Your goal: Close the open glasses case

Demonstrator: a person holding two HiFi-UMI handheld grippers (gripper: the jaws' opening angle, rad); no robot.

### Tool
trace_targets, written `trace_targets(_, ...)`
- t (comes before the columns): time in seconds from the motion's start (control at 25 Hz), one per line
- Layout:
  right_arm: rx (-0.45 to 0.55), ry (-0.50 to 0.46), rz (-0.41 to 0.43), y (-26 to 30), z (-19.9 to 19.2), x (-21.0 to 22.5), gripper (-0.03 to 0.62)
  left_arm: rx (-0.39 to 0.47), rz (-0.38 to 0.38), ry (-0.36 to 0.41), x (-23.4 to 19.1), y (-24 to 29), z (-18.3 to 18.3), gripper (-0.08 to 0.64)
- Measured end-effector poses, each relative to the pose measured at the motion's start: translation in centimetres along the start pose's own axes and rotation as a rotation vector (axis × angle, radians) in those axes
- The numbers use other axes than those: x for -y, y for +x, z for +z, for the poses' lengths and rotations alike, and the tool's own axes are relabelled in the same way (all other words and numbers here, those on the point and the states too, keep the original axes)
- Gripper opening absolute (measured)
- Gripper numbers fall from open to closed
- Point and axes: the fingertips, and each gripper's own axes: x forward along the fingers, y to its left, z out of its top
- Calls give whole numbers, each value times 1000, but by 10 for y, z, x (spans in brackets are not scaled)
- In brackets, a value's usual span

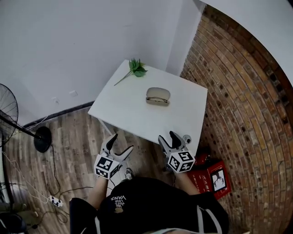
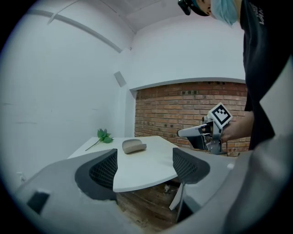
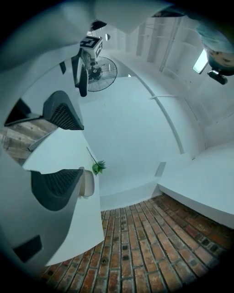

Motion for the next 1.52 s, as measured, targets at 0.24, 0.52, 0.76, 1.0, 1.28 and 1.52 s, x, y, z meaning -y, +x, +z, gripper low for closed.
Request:
trace_targets(0.24,27,44,-117,23,2,-12,249,-13,-109,25,-44,8,1,376)
trace_targets(0.52,15,56,-227,26,-6,-7,249,-27,-199,-18,-66,29,-5,376)
trace_targets(0.76,5,74,-270,27,-8,13,249,-44,-242,-36,-64,55,-9,378)
trace_targets(1.0,14,87,-259,50,-1,42,249,-53,-230,-32,-75,86,-3,383)
trace_targets(1.28,12,93,-230,82,18,86,249,-52,-214,-29,-87,138,16,385)
trace_targets(1.52,6,95,-217,103,31,127,249,-52,-213,-22,-92,186,29,387)
